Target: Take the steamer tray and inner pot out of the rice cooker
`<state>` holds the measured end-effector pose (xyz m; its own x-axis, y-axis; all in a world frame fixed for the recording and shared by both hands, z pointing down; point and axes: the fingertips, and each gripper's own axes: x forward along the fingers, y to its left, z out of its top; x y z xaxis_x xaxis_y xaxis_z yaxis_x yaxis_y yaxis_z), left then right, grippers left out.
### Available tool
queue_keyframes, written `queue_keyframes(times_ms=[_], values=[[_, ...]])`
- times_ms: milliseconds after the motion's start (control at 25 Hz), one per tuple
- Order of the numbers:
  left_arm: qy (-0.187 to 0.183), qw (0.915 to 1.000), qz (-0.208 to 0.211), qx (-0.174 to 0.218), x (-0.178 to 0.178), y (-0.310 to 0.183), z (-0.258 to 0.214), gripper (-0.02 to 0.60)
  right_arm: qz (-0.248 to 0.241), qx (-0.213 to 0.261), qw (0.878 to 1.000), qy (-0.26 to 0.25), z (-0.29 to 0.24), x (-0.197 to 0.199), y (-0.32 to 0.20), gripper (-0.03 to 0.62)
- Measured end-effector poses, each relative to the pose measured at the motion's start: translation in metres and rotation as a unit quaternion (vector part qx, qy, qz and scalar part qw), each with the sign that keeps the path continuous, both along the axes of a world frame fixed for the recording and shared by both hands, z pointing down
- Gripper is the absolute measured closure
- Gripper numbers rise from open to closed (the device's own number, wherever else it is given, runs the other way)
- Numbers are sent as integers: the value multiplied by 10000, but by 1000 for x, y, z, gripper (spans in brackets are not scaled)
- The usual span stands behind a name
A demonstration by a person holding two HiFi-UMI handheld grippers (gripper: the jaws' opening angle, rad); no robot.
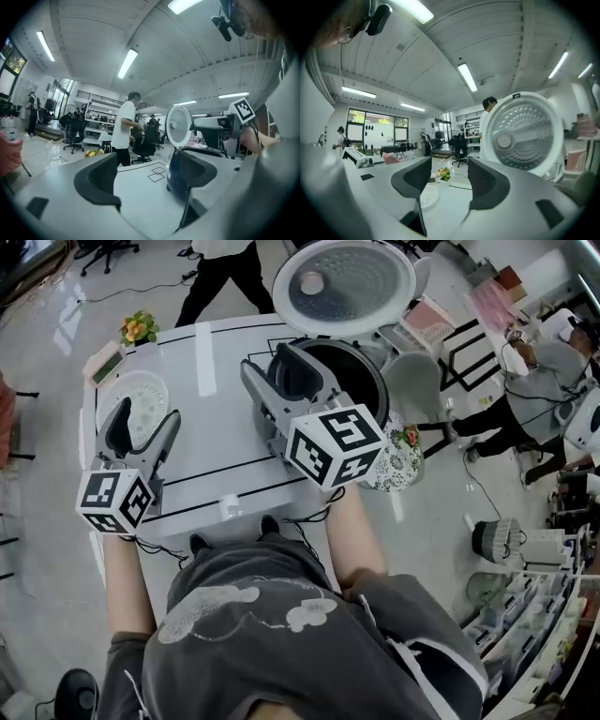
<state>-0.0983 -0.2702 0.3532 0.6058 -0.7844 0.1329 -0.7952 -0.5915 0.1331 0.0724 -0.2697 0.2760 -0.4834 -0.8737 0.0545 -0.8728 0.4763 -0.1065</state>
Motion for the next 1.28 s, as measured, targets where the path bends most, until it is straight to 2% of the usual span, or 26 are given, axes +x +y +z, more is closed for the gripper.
queue_keyframes(times_ms=[120,320,520,600,760,1160,1280], values=[[-22,9996,297,-7,42,-2,1,173,349,10,9970,698,2,57,6,333],[-20,9984,564,-45,99,-1,1,173,858,-51,9765,1975,17,147,10,335],[-46,9975,704,-98,149,-4,7,173,767,-717,9536,2822,63,213,-10,333],[-30,9972,728,-155,166,-3,10,173,595,-1080,9448,3034,86,226,-22,333],[-180,9978,615,-151,184,-5,14,173,269,-1504,9167,3693,118,237,-41,333],[-348,9988,160,-317,191,-4,29,172,-563,-1958,8544,4780,163,241,-69,336],[-434,9985,57,-341,191,-4,30,173,-482,-2053,8456,4903,167,248,-76,390]])
